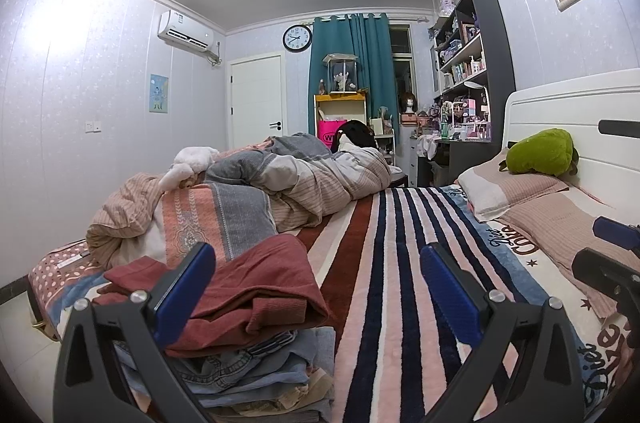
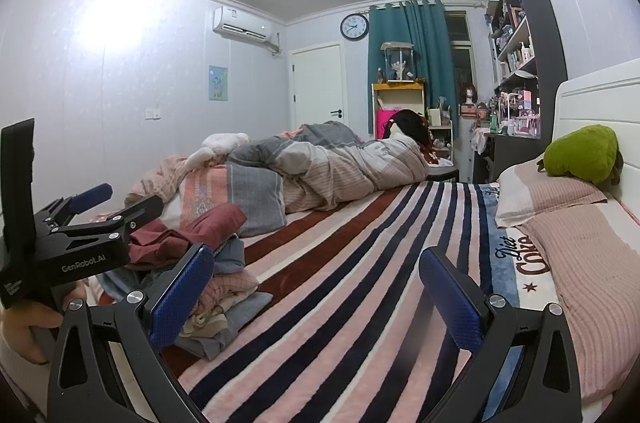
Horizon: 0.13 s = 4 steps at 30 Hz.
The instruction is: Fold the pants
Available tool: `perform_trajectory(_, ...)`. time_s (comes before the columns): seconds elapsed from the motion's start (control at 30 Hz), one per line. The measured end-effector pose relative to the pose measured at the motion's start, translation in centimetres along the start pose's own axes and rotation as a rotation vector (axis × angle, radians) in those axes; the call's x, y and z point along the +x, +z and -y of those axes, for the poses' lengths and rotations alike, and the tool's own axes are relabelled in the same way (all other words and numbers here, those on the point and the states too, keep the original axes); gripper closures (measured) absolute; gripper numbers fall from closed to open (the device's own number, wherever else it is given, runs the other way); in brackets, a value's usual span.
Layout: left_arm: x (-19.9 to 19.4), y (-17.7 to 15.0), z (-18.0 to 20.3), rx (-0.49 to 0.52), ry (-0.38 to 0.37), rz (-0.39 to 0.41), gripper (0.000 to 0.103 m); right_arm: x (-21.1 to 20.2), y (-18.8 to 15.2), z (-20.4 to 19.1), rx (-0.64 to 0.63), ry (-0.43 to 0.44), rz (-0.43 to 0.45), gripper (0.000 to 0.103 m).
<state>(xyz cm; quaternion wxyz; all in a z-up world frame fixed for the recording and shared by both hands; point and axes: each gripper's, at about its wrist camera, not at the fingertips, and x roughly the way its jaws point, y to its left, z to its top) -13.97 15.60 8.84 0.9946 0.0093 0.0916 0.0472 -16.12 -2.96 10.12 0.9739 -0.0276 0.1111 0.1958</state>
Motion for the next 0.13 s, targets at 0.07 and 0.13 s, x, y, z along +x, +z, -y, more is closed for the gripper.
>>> perform_trajectory(0.07, 0.06, -0.01, 0.05, 0.002, -0.002, -0.002, 0.002, -0.01, 0.01, 0.01, 0.001, -0.001, 0.001, 0.001)
perform_trajectory(0.13, 0.21, 0.16, 0.29, 0.003, 0.002, -0.006, 0.002, -0.01, 0.01, 0.03, 0.002, 0.0, -0.001, 0.001)
